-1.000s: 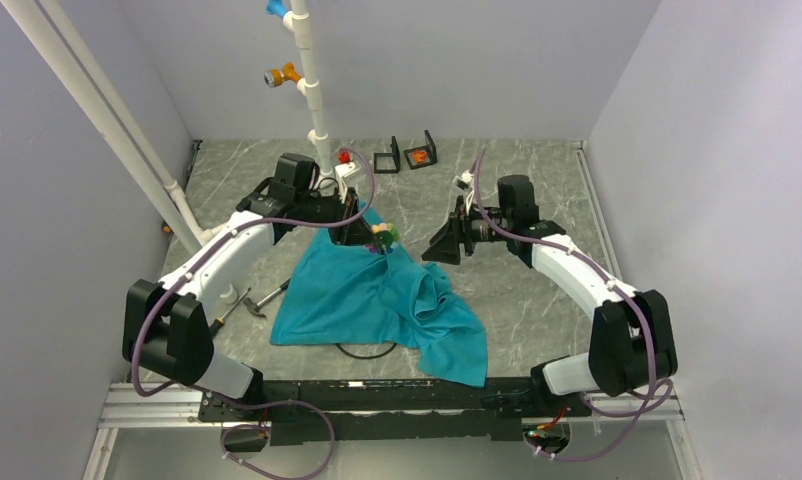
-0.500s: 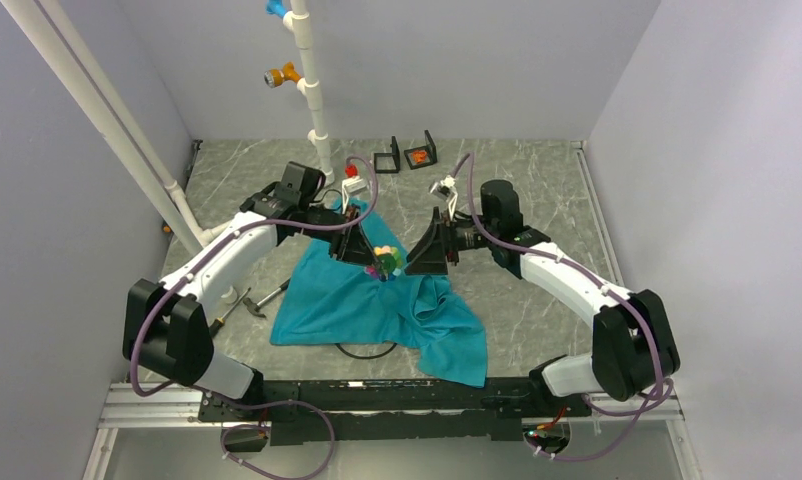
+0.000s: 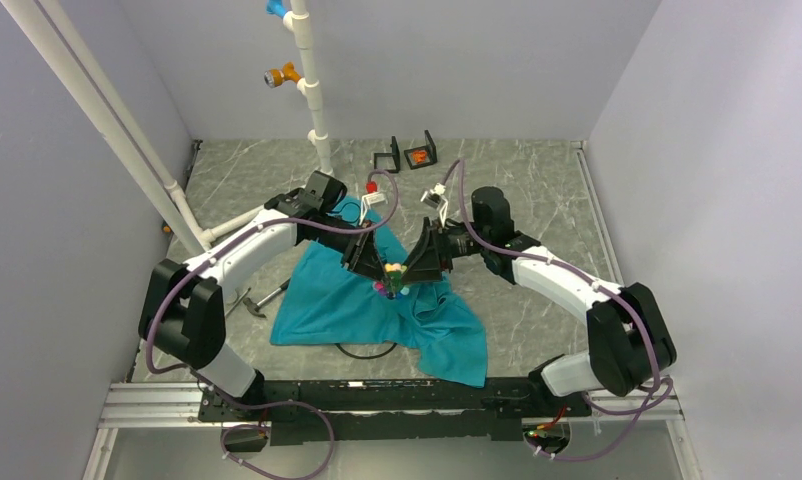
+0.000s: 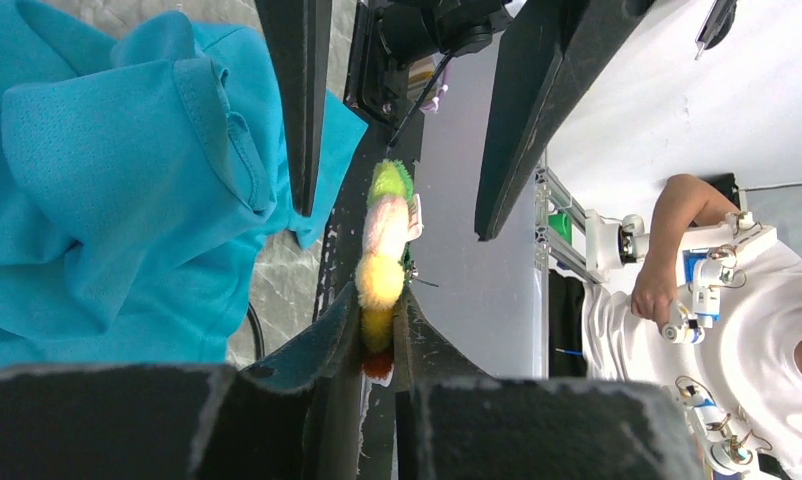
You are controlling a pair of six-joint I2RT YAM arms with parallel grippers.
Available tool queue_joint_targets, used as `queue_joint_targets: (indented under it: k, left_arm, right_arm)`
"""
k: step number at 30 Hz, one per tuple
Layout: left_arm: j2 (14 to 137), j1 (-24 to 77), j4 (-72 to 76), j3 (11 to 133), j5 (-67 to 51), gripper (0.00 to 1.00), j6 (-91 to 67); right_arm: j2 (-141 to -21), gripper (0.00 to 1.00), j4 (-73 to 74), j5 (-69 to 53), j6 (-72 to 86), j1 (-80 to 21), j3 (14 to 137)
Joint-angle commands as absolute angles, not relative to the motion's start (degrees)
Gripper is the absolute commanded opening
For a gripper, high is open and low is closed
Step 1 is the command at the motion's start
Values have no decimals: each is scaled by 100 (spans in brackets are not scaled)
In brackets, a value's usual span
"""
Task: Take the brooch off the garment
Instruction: Close the brooch.
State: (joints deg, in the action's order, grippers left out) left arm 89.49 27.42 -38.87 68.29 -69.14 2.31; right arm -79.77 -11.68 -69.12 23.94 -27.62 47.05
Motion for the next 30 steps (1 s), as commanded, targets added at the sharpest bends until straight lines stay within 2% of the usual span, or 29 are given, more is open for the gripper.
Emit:
queue_joint_targets:
  k: [1, 5, 9, 14, 19, 20, 23, 28, 29, 30]
  left_arm:
    - [9060, 2832, -3958, 7160, -7155, 0, 264]
    - [9090, 2830, -4013, 7218, -7200, 0, 338]
    - [9079, 2821, -3969, 7174, -7211, 0, 345]
    - [9097, 2821, -3927, 7173, -7261, 0, 305]
    - [9053, 2813, -3790, 7135, -7263, 0, 299]
    - [8975, 2805, -3692, 7094, -7227, 0, 288]
    - [8747, 2689, -3189, 6849, -7083, 23, 103]
    - [8069, 2165, -1967, 6095, -6570, 47, -339]
    - [7837, 2056, -1560, 5799, -6484, 59, -399]
    - [7572, 1970, -1100, 5470, -6342, 85, -416]
  right_arm:
    - [-8099, 62, -1448, -6931, 2439, -2904, 4734]
    - [-8165, 58, -1115, -6936, 2122, -2979, 4745]
    - [-8147, 48, -1095, -7002, 2009, -2975, 4627]
    - [-8196, 29, -1437, -7030, 2208, -2979, 4589]
    - [-8243, 0, -1671, -7067, 2417, -2979, 4535]
    - [-8244, 0, -1705, -7053, 2454, -2979, 4522]
    - [-8283, 0, -2156, -7066, 2844, -2959, 4348]
    - [-8424, 0, -3095, -7052, 3670, -2839, 4106]
    - [-8447, 0, -3239, -7050, 3813, -2810, 4065]
    - [-8466, 0, -3400, -7044, 4036, -2778, 4026]
